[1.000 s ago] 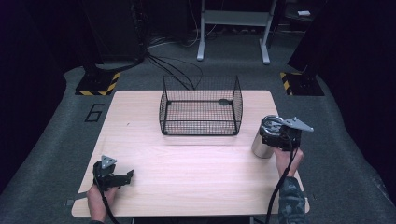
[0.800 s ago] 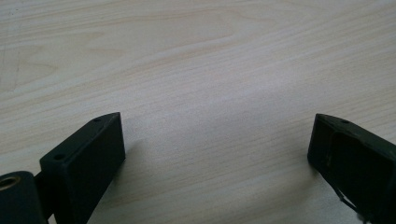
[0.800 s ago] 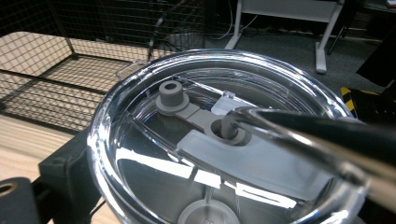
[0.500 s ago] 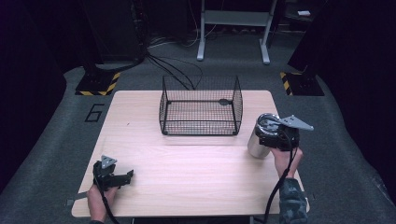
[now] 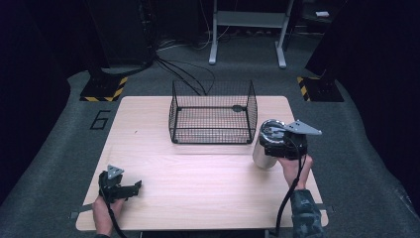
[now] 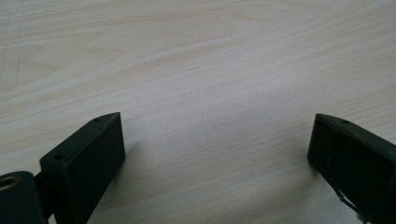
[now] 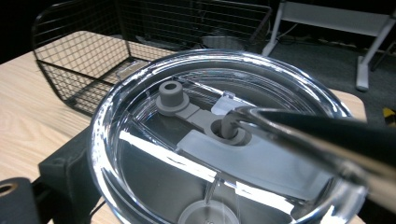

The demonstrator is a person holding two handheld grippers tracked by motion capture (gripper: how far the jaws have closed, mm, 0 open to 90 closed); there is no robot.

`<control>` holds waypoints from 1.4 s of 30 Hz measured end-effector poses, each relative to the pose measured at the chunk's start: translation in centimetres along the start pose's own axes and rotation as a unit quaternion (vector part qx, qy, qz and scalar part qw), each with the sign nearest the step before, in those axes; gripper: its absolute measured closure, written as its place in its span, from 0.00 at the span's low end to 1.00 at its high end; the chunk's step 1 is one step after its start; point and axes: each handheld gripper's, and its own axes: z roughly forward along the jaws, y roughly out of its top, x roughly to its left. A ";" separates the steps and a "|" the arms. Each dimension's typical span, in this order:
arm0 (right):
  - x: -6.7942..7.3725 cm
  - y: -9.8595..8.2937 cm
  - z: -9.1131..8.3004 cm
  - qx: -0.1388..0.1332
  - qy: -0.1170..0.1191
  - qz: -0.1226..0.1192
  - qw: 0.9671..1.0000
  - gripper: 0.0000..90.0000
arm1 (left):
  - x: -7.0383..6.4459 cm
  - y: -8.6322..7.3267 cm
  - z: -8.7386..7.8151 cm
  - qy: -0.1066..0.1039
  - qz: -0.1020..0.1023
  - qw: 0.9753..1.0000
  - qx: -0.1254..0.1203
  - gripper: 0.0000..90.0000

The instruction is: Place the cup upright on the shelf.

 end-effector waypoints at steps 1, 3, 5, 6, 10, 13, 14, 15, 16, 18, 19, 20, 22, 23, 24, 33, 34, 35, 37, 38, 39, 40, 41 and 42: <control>0.0 0.0 0.0 0.000 0.000 0.000 1.000 0.04 | 0.0 0.0 0.0 0.000 0.000 1.000 0.000 0.05; 0.3 0.3 0.1 -0.001 0.004 -0.004 1.000 0.04 | 0.0 0.0 0.0 0.000 0.000 1.000 0.000 0.05; 0.6 0.5 0.2 -0.002 0.010 -0.003 1.000 0.04 | 0.0 0.0 0.0 0.002 0.000 1.000 -0.003 0.05; 0.8 0.7 0.2 -0.003 0.015 -0.005 1.000 0.04 | 0.0 0.0 0.0 0.000 0.001 1.000 0.000 0.04; 1.4 1.1 0.4 -0.001 0.022 -0.008 1.000 0.04 | 0.0 0.0 0.0 0.001 0.000 1.000 -0.002 0.04; 1.7 1.3 0.5 0.000 0.026 -0.013 1.000 0.04 | 0.0 0.0 0.0 0.002 0.000 1.000 -0.002 0.05; 1.8 1.4 0.6 0.001 0.028 -0.013 1.000 0.04 | 0.0 0.0 0.0 0.001 0.000 1.000 -0.002 0.05; 2.0 1.6 0.6 0.000 0.030 -0.015 0.999 0.04 | 0.0 0.0 0.0 0.000 0.001 1.000 0.000 0.04; 2.2 1.8 0.7 0.000 0.033 -0.019 0.999 0.04 | 0.0 0.0 0.0 0.000 0.001 1.000 0.000 0.05; 2.4 2.1 0.7 0.000 0.037 -0.018 0.999 0.04 | 0.0 0.0 0.0 0.000 0.001 1.000 0.000 0.05; 2.4 2.1 0.7 0.000 0.037 -0.018 0.999 0.04 | 0.0 0.0 0.0 0.000 0.001 1.000 0.000 0.05; 2.5 2.2 0.8 0.000 0.038 -0.020 0.999 0.04 | 0.0 0.0 0.0 0.000 0.001 1.000 0.000 0.05; 2.9 2.6 0.8 -0.002 0.041 -0.021 0.999 0.04 | 0.0 0.0 0.0 0.002 0.000 1.000 -0.003 0.05; 3.0 2.8 0.8 -0.003 0.043 -0.022 0.999 0.04 | 0.0 0.0 0.0 0.000 0.001 1.000 0.000 0.04; 3.1 3.1 0.8 -0.003 0.046 -0.023 0.999 0.04 | 0.0 0.0 0.0 0.002 0.000 1.000 -0.002 0.05; 3.9 4.5 1.1 -0.005 0.056 -0.031 0.998 0.04 | 0.0 0.0 0.0 0.000 0.001 1.000 0.000 0.05; 3.9 4.7 1.2 -0.006 0.058 -0.032 0.998 0.04 | 0.0 0.0 0.0 0.000 0.000 1.000 -0.001 0.05; 4.0 4.8 1.2 -0.007 0.059 -0.036 0.998 0.04 | 0.0 0.0 0.0 0.002 0.000 1.000 -0.003 0.05; 4.2 5.1 1.3 -0.006 0.062 -0.035 0.997 0.04 | 0.0 0.0 0.0 0.000 0.001 1.000 0.000 0.05; 4.3 5.2 1.3 -0.005 0.063 -0.033 0.997 0.04 | 0.0 0.0 0.0 0.001 0.000 1.000 -0.002 0.05; 4.3 5.4 1.4 -0.006 0.064 -0.037 0.997 0.04 | 0.0 0.0 0.0 0.001 0.000 1.000 -0.002 0.05; 4.4 5.5 1.4 -0.005 0.066 -0.038 0.997 0.04 | 0.0 0.0 0.0 0.001 0.000 1.000 -0.003 0.05; 4.5 5.7 1.4 -0.005 0.070 -0.038 0.997 0.04 | 0.0 0.0 0.0 0.001 0.000 1.000 -0.002 0.05; 4.7 6.0 1.5 -0.006 0.072 -0.037 0.997 0.04 | 0.0 0.0 0.0 0.001 0.000 1.000 -0.002 0.05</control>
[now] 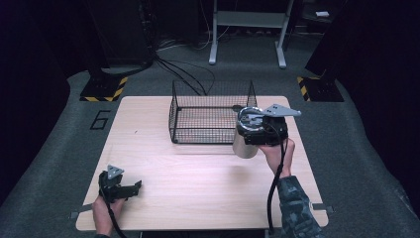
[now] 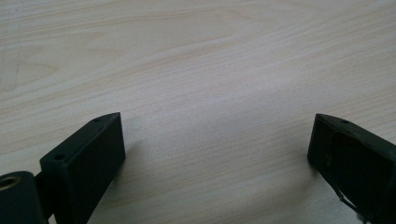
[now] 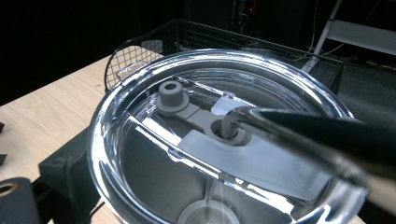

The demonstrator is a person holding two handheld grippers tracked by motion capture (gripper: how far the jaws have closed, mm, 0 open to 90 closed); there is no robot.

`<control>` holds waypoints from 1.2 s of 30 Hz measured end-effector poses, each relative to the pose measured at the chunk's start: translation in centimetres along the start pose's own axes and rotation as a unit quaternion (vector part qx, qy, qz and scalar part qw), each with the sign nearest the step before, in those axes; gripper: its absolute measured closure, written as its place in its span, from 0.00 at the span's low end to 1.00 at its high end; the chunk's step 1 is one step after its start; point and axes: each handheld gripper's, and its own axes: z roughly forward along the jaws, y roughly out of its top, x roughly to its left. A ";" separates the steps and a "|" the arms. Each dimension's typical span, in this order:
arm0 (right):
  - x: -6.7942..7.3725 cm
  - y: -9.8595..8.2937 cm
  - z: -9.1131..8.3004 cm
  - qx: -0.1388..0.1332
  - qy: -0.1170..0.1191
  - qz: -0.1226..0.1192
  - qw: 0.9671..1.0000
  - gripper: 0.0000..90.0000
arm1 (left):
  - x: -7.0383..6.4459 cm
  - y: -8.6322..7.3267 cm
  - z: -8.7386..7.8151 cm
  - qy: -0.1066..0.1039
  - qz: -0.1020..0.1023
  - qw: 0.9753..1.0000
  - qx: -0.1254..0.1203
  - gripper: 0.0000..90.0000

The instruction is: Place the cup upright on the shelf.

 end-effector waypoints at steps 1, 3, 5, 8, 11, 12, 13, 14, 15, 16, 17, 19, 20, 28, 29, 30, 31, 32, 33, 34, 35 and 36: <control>0.0 0.0 0.0 0.000 0.000 0.000 1.000 0.04 | 0.0 0.0 0.0 0.000 -0.001 1.000 -0.001 0.05; 0.1 0.3 0.2 -0.001 0.003 -0.001 1.000 0.04 | 0.0 0.0 0.0 0.000 0.000 1.000 0.000 0.05; 0.2 0.7 0.3 -0.001 0.006 -0.001 1.000 0.04 | 0.0 0.0 0.0 0.000 0.000 1.000 0.000 0.05; 0.3 1.5 0.5 -0.001 0.009 -0.002 1.000 0.04 | 0.0 0.0 0.0 0.000 0.000 1.000 -0.001 0.05; 0.3 2.5 0.6 -0.002 0.012 -0.005 1.000 0.04 | 0.0 0.0 0.0 -0.002 0.001 1.000 0.002 0.05; 0.3 2.7 0.6 -0.002 0.013 -0.006 1.000 0.04 | 0.0 0.0 0.0 0.000 0.000 1.000 0.000 0.05; 0.4 3.0 0.7 -0.002 0.013 -0.006 1.000 0.04 | 0.0 0.0 0.0 0.000 0.000 1.000 -0.001 0.05; 0.4 3.7 1.0 -0.003 0.015 -0.006 1.000 0.04 | 0.0 0.0 0.0 -0.001 0.000 1.000 0.001 0.05; 0.4 3.9 1.0 -0.002 0.015 -0.006 1.000 0.04 | 0.0 0.0 0.0 0.000 0.000 1.000 -0.001 0.05; 0.4 3.9 1.0 -0.002 0.015 -0.006 1.000 0.04 | 0.0 0.0 0.0 -0.002 0.003 1.000 0.003 0.05; 0.4 4.2 1.2 -0.003 0.016 -0.009 1.000 0.04 | 0.0 0.0 0.0 -0.002 0.001 1.000 0.002 0.05; 0.4 4.7 1.5 0.000 0.016 -0.009 1.000 0.04 | 0.0 0.0 0.0 0.000 0.000 1.000 -0.001 0.05; 0.5 5.3 1.9 0.000 0.016 -0.011 1.000 0.04 | 0.0 0.0 0.0 0.000 0.002 1.000 0.000 0.05; 0.5 6.8 3.5 0.004 0.017 -0.015 1.000 0.04 | 0.0 0.0 0.0 -0.001 0.001 1.000 0.001 0.05; 0.4 7.0 3.8 0.003 0.019 -0.015 1.000 0.04 | 0.0 0.0 0.0 -0.002 0.003 1.000 0.003 0.05; 0.4 7.1 4.0 0.004 0.018 -0.015 1.000 0.04 | 0.0 0.0 0.0 -0.001 0.002 1.000 0.001 0.05; 0.4 7.3 4.3 0.005 0.016 -0.011 1.000 0.04 | 0.0 0.0 0.0 -0.002 0.003 1.000 0.003 0.05; 0.4 7.6 4.8 0.006 0.015 -0.015 1.000 0.04 | 0.0 0.0 0.0 -0.002 0.003 1.000 0.002 0.05; 0.4 7.6 4.8 0.006 0.015 -0.015 1.000 0.04 | 0.0 0.0 0.0 -0.002 0.003 1.000 0.002 0.05; 0.4 7.7 5.0 0.008 0.015 -0.013 1.000 0.04 | 0.1 0.0 0.0 -0.001 0.004 1.000 0.002 0.05; 0.3 7.9 5.2 0.008 0.015 -0.014 1.000 0.04 | 0.0 0.0 0.0 -0.002 0.003 1.000 0.002 0.05; 0.4 8.0 5.5 0.009 0.014 -0.013 1.000 0.04 | 0.0 0.0 0.0 -0.002 0.003 1.000 0.002 0.05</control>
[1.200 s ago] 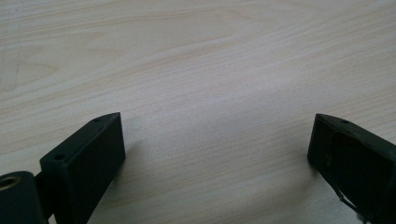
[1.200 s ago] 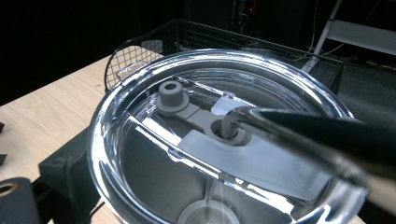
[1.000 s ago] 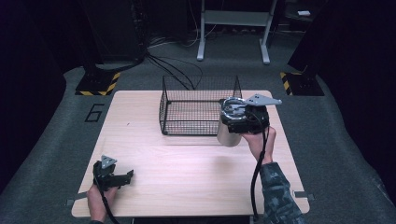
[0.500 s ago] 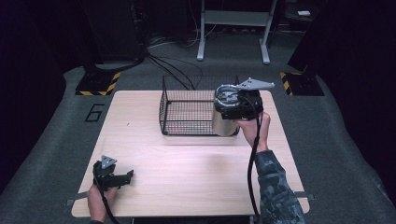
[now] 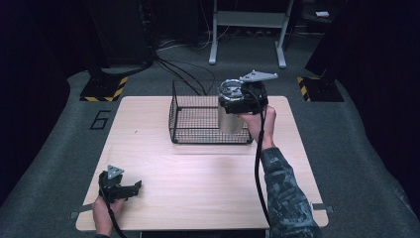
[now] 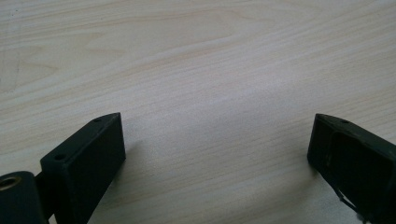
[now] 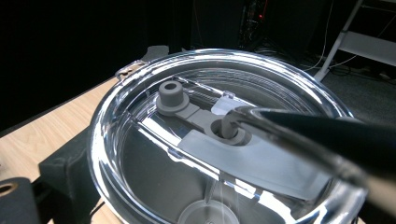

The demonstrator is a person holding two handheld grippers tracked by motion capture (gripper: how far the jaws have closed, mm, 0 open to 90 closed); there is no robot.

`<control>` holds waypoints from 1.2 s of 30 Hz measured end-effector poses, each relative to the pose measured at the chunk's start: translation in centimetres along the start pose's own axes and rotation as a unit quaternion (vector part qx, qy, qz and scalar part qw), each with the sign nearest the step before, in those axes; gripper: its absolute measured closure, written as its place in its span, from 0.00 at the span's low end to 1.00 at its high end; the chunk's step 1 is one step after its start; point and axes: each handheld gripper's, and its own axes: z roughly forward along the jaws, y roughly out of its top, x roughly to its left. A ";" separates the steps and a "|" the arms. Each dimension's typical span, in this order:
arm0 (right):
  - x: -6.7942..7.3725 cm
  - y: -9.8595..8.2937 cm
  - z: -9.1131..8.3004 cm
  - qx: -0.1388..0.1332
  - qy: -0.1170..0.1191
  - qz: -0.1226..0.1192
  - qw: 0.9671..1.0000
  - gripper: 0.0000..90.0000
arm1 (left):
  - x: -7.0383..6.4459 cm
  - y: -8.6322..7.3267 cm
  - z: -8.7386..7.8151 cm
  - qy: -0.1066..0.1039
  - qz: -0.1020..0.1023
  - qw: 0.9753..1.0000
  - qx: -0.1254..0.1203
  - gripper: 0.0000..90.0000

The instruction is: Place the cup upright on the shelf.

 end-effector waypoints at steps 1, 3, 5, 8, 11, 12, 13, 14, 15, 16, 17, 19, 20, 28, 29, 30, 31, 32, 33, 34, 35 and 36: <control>0.0 0.2 0.2 0.000 -0.001 -0.002 1.000 0.04 | 0.0 0.0 0.0 0.000 0.000 1.000 0.000 0.05; 0.0 0.4 0.5 0.001 -0.001 0.000 1.000 0.04 | 0.0 0.0 0.0 0.000 0.001 1.000 0.000 0.05; -0.1 0.8 1.0 -0.001 -0.002 -0.005 1.000 0.04 | 0.0 0.0 0.0 0.001 0.001 1.000 -0.001 0.05; -0.1 1.0 1.2 -0.003 -0.003 -0.003 1.000 0.04 | 0.0 0.0 0.0 0.001 0.001 1.000 -0.001 0.05; -0.1 1.3 1.5 -0.003 -0.006 -0.003 1.000 0.04 | 0.0 0.0 0.0 0.002 0.000 1.000 -0.003 0.05; -0.2 1.3 1.7 -0.001 -0.005 -0.001 1.000 0.04 | 0.0 0.0 0.0 0.002 0.000 1.000 -0.003 0.05; -0.2 1.4 1.8 -0.003 -0.005 -0.001 1.000 0.04 | 0.0 0.0 0.1 0.002 0.000 1.000 -0.004 0.05; -0.3 1.5 1.9 -0.003 -0.007 -0.002 1.000 0.04 | 0.0 0.0 0.1 0.002 0.000 1.000 -0.004 0.05; -0.3 1.6 2.1 0.001 -0.009 0.000 1.000 0.04 | 0.0 0.0 0.1 0.002 0.000 1.000 -0.004 0.05; -0.4 1.6 2.2 0.001 -0.008 -0.003 1.000 0.04 | 0.0 0.0 0.1 0.002 0.000 1.000 -0.004 0.05; -0.4 1.7 2.3 0.001 -0.008 0.003 1.000 0.04 | 0.0 0.0 0.0 0.002 0.000 1.000 -0.003 0.05; -0.5 1.8 2.5 0.000 -0.010 0.000 1.000 0.04 | 0.0 0.0 0.1 0.002 0.000 1.000 -0.004 0.05; -0.5 1.9 2.6 0.000 -0.012 0.002 1.000 0.04 | 0.0 0.0 0.1 0.002 0.000 1.000 -0.004 0.05; -0.5 2.3 4.0 0.003 -0.018 0.004 1.000 0.04 | 0.1 0.0 0.0 0.002 0.007 1.000 0.002 0.05; -0.5 2.3 4.3 0.006 -0.018 0.006 1.000 0.04 | 0.1 0.0 0.0 0.002 0.007 1.000 0.001 0.05; -0.5 2.4 4.6 0.007 -0.020 0.008 1.000 0.04 | 0.1 0.0 0.0 0.002 0.008 1.000 0.001 0.05; -0.5 2.4 4.6 0.007 -0.020 0.008 1.000 0.04 | 0.1 0.0 0.0 0.002 0.007 1.000 0.001 0.05; -0.5 2.5 4.7 0.009 -0.021 0.006 1.000 0.04 | 0.1 0.0 0.0 0.002 0.007 1.000 0.001 0.05; -0.6 2.5 4.9 0.010 -0.024 0.004 1.000 0.04 | 0.1 0.0 0.0 0.001 0.006 1.000 0.003 0.05; -0.6 2.6 5.1 0.010 -0.024 0.007 1.000 0.04 | 0.1 0.0 0.0 0.001 0.006 1.000 0.002 0.05; -0.6 2.6 5.1 0.011 -0.023 0.006 1.000 0.04 | 0.0 0.0 0.0 0.001 0.003 1.000 0.001 0.05; -0.7 2.7 5.3 0.012 -0.025 0.010 1.000 0.04 | 0.0 0.0 0.0 0.001 0.004 1.000 0.002 0.05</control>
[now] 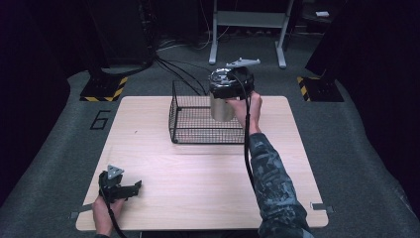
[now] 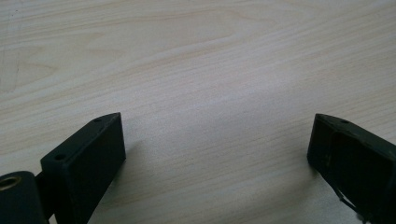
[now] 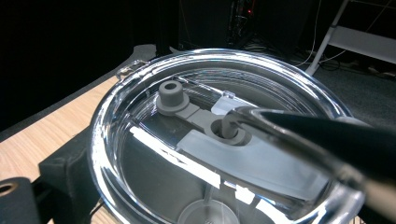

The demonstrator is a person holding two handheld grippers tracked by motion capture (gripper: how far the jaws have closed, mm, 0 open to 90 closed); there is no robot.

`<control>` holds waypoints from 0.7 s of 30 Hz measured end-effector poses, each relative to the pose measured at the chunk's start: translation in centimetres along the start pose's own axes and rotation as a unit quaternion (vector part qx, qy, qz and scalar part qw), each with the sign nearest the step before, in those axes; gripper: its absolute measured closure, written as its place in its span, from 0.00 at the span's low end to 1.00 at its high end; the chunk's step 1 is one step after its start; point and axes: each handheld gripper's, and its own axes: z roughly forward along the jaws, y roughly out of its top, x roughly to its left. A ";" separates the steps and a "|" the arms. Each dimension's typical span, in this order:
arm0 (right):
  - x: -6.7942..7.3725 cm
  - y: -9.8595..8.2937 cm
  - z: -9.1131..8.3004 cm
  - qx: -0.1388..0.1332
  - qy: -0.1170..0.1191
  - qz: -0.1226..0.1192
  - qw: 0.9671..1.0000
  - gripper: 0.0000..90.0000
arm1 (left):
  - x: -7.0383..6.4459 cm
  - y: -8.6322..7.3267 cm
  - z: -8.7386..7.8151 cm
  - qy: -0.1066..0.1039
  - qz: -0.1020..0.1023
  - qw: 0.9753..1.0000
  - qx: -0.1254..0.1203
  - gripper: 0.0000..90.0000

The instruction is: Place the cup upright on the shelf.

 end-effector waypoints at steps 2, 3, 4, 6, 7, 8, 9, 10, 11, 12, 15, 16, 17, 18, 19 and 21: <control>0.0 0.0 0.1 -0.001 -0.002 -0.004 1.000 0.04 | 0.0 0.0 0.0 0.000 0.001 1.000 -0.001 0.05; 0.0 0.0 0.2 -0.001 -0.004 -0.001 1.000 0.04 | 0.0 0.0 0.0 0.000 0.001 1.000 -0.001 0.05; -0.1 0.1 0.5 -0.001 -0.005 -0.004 1.000 0.04 | 0.0 0.0 0.0 0.001 0.001 1.000 -0.001 0.05; -0.1 0.1 0.6 -0.001 -0.007 -0.003 1.000 0.04 | 0.0 0.0 0.0 0.000 0.001 1.000 -0.001 0.05; -0.1 0.1 0.7 0.001 -0.008 -0.003 1.000 0.04 | 0.0 0.0 0.0 0.000 0.001 1.000 -0.001 0.05; -0.1 0.1 0.8 0.002 -0.009 -0.002 1.000 0.04 | 0.0 0.0 0.0 0.000 -0.001 1.000 0.000 0.05; -0.2 0.1 1.1 0.001 -0.011 0.000 1.000 0.04 | 0.0 0.0 0.0 0.000 0.000 1.000 0.000 0.05; -0.2 0.1 1.1 0.001 -0.011 0.000 1.000 0.04 | 0.0 0.0 0.0 0.000 -0.001 1.000 0.000 0.05; -0.2 0.1 1.2 -0.001 -0.012 0.004 1.000 0.04 | 0.0 0.0 0.0 0.000 -0.001 1.000 0.000 0.05; -0.2 0.1 1.4 0.002 -0.014 0.005 1.000 0.04 | 0.0 0.0 0.0 0.000 -0.001 1.000 0.001 0.05; -0.2 0.1 1.6 0.002 -0.014 0.003 1.000 0.04 | 0.0 0.0 0.0 0.000 -0.001 1.000 0.001 0.05; -0.2 0.2 1.8 0.002 -0.015 0.002 1.000 0.04 | 0.0 0.0 0.0 0.000 0.000 1.000 0.001 0.05; -0.2 0.2 1.8 0.002 -0.015 0.002 1.000 0.04 | 0.0 0.0 0.0 0.000 0.000 1.000 0.001 0.05; -0.2 0.1 1.9 0.002 -0.016 0.003 1.000 0.04 | 0.0 0.0 0.0 0.000 -0.001 1.000 0.001 0.05; -0.2 0.1 2.1 0.002 -0.017 0.005 1.000 0.04 | 0.0 0.0 0.0 0.000 -0.001 1.000 0.001 0.05; -0.3 0.0 2.4 0.004 -0.016 0.003 1.000 0.04 | 0.0 0.0 0.0 0.000 -0.001 1.000 0.001 0.05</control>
